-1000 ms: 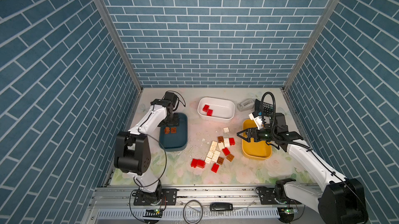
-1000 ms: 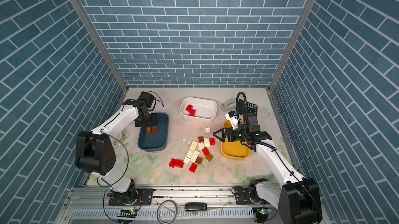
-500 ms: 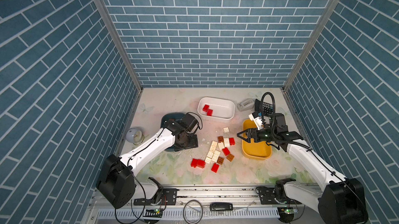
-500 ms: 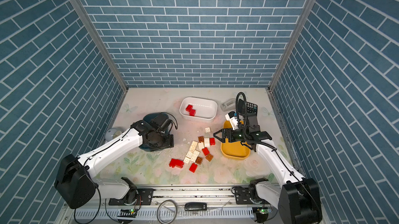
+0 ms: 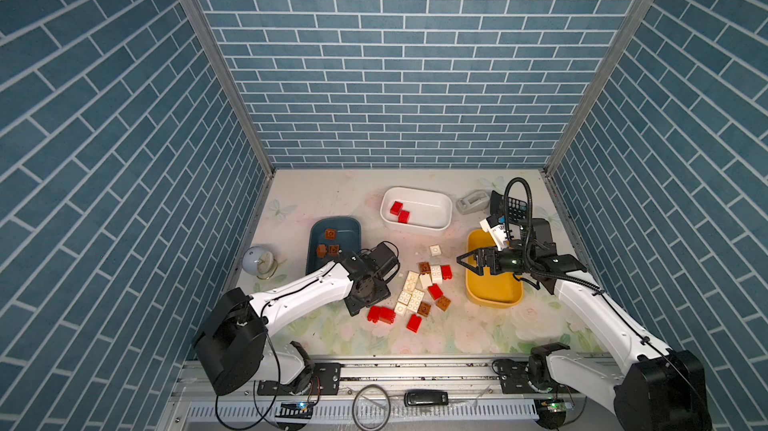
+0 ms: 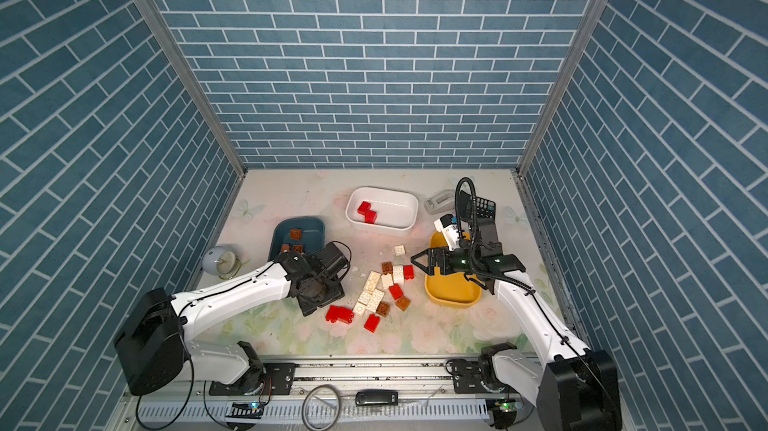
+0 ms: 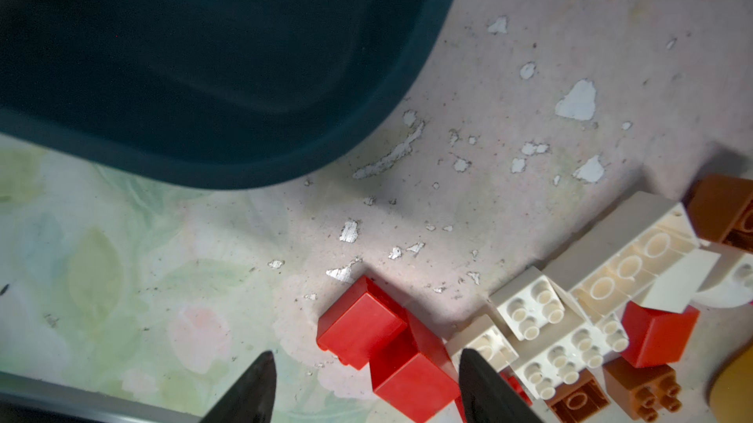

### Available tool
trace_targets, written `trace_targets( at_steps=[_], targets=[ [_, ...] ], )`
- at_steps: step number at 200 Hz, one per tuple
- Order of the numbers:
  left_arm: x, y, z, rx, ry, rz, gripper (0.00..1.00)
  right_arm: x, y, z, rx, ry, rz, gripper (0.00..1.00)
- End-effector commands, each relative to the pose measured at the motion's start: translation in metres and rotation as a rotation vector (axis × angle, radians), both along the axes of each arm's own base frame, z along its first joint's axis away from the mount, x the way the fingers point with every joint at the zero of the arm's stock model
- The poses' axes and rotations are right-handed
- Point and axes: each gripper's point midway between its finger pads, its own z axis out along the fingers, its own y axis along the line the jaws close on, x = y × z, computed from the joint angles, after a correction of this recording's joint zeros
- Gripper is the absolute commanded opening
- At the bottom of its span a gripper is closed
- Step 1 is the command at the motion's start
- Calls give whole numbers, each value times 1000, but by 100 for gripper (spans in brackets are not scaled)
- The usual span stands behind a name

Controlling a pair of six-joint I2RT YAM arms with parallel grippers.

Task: Sort the legos into containers by color
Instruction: 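Lower the left gripper to the pile and close on a red brick, then lift the red brick from the pile with the left gripper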

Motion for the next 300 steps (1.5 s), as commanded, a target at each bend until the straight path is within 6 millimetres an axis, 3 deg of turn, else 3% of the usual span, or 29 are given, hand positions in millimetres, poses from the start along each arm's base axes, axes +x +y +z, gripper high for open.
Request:
trace_targets(
  at_steps=[1,27,65,97,179,239,280,300],
  targets=[
    [-7,10,-1,84,25,-59,69,-5,-1,-2,-4,-23,22,99],
    [-16,17,-8,105,47,-80,66,-4,0,-3,-1,-20,23,99],
    [-22,8,-21,77,78,-138,65,-5,0,-4,6,-14,23,99],
    [-29,13,-28,101,108,-167,65,-5,0,-4,4,-12,22,99],
    [-34,-9,-29,51,122,-245,67,-6,0,-5,2,-6,19,99],
    [-26,7,-37,222,147,-520,66,-8,-1,-6,0,1,21,99],
    [-18,-9,-40,196,141,-690,64,-8,-1,-5,-3,2,23,99],
    [-17,-6,-47,216,161,-710,56,-8,-1,-3,-4,-3,22,99]
  ],
)
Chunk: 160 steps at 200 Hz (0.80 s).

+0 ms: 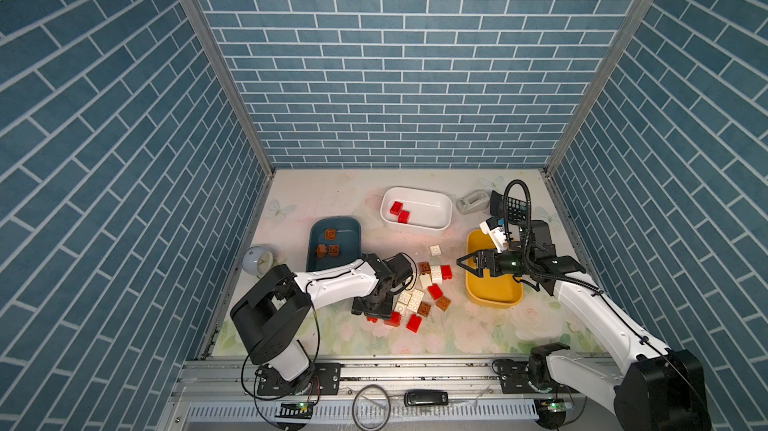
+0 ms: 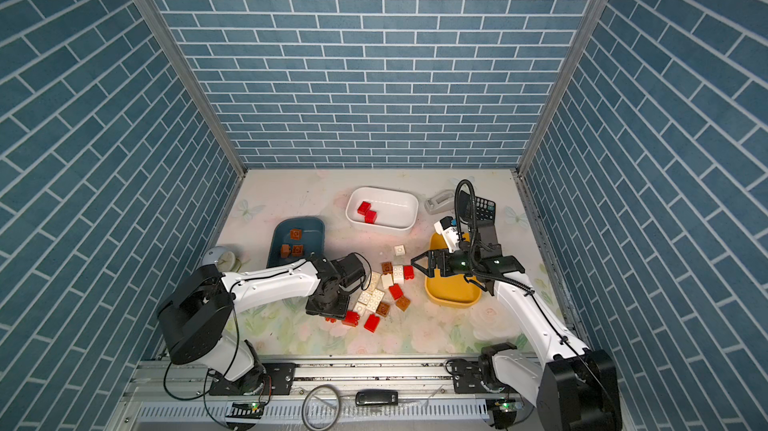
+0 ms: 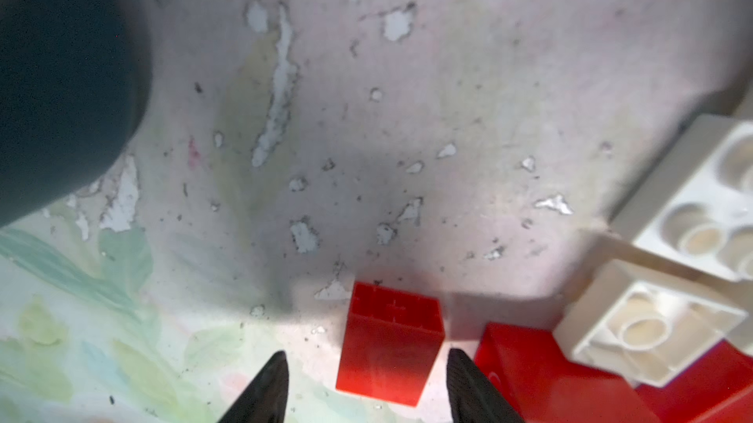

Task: Sort the legos into containers by color
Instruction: 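Lift the red brick from the pile with the left gripper, then carry the red brick over the white bin and open the left gripper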

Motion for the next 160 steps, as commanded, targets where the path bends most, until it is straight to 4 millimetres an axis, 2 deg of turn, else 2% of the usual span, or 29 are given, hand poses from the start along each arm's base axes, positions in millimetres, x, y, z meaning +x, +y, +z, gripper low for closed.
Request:
trace_targets(
  at_steps=[1,50,78,93,131,160],
  targets=[
    [2,3,-6,33,21,-97,56,-5,0,4,0,-21,21,99],
    [-1,0,-11,-23,41,-81,38,-9,-3,4,-15,-18,22,99],
    [2,-5,-1,-61,34,-70,30,-7,-3,4,-22,-24,18,99],
    [8,-8,9,-78,18,-64,30,-5,-4,5,-27,-25,17,99],
    [44,-16,48,-127,-48,-51,31,0,-3,9,-28,-42,16,99],
    [91,-34,82,-193,-119,-55,32,5,-2,13,-29,-58,11,99]
  ],
)
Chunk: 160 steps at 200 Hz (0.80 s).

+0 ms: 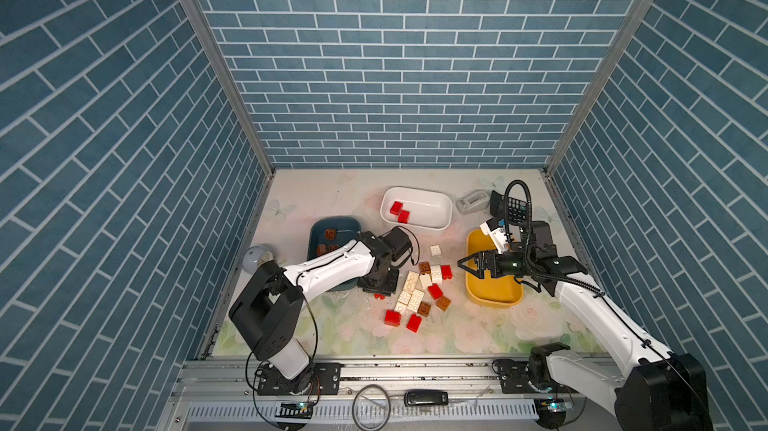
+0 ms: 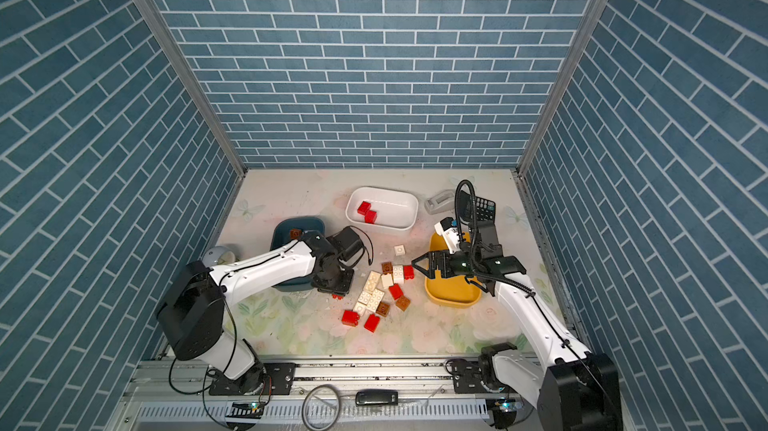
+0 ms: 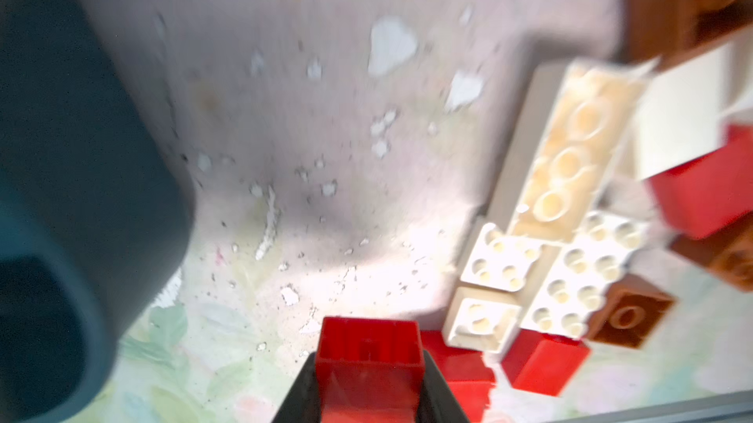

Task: Sort the legos into containers by color
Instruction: 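Carry the red brick over the white bin and open the left gripper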

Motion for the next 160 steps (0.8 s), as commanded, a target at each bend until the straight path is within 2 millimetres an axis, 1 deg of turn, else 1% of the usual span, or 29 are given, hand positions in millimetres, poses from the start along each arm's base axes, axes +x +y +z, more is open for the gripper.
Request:
trace_targets(
  at_steps=[1,36,55,73,88,94,107,126,160],
  targets=[
    [30,-6,25,-25,-37,-27,32,8,0,12,-11,-55,10,99],
    [90,-29,50,-71,-130,-36,32,11,0,18,-16,-75,6,99],
    [126,-39,56,-94,-197,-25,32,14,-1,19,-20,-85,-3,99],
    [160,-50,56,-129,-252,-4,32,15,-1,18,-19,-84,-3,99],
    [184,-61,58,-160,-296,-5,32,17,-1,19,-20,-88,-5,99],
    [192,-65,56,-168,-305,-4,33,17,-1,20,-23,-92,-5,99],
    [208,-74,52,-194,-322,0,32,19,-1,21,-26,-97,-8,99],
    [229,-83,41,-205,-345,-6,32,20,-1,22,-28,-98,-7,99],
    [268,-90,36,-229,-430,16,33,23,-2,23,-28,-100,-10,99]
  ],
)
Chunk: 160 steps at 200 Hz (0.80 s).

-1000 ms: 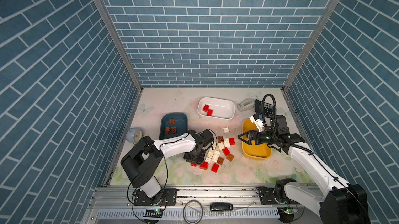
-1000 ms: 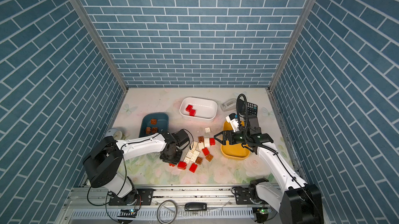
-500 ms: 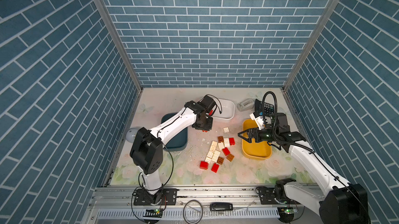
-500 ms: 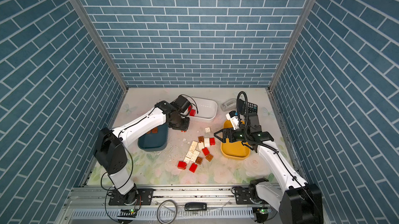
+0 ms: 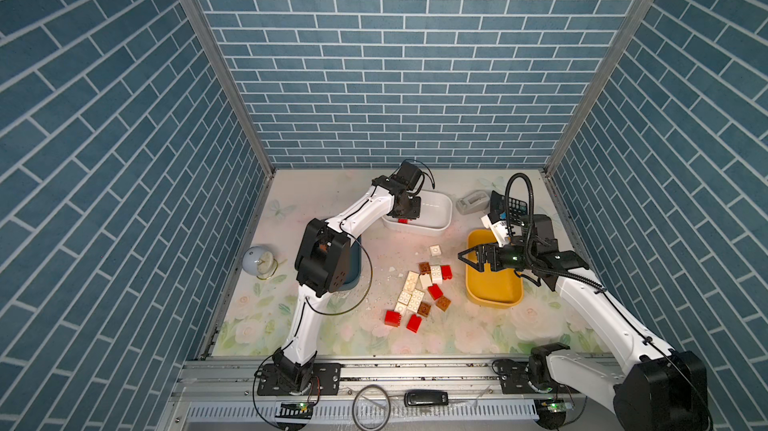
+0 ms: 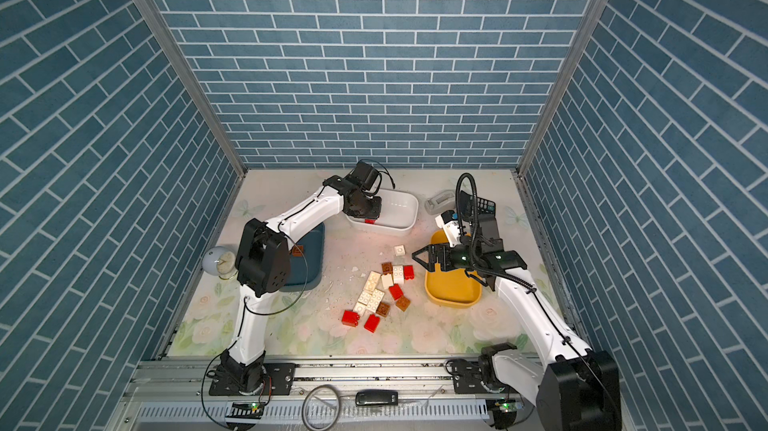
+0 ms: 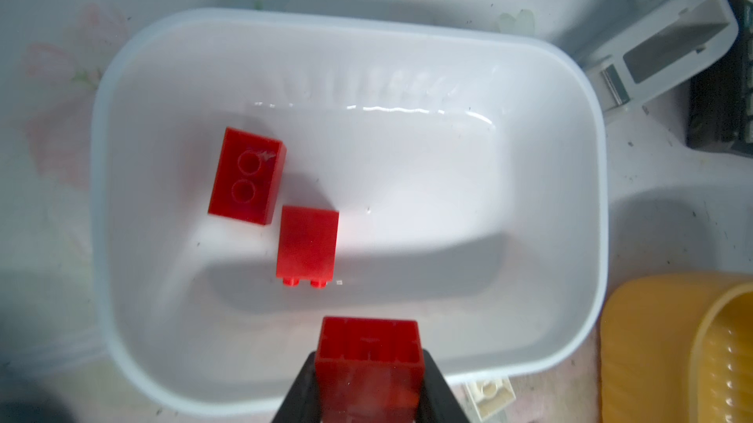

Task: Sort the legos into containers by color
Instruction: 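Carry the red brick over the white bin and open the left gripper, then move the left gripper back down to the brick pile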

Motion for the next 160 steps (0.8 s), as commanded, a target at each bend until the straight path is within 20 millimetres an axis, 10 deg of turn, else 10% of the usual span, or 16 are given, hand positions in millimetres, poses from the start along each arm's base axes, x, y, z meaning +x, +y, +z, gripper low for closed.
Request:
trace_targets(
  at_steps=[1,54,84,160],
  targets=[
    [30,-5,7,-29,-88,7,33,7,-1,9,-12,-50,12,99],
    [67,-11,0,-65,-148,52,40,9,-1,7,-14,-42,9,99],
    [71,-10,7,-57,-151,51,63,9,-2,6,-15,-40,8,99],
    [6,12,36,1,-30,-13,80,6,-6,2,-32,-37,0,99]
  ],
)
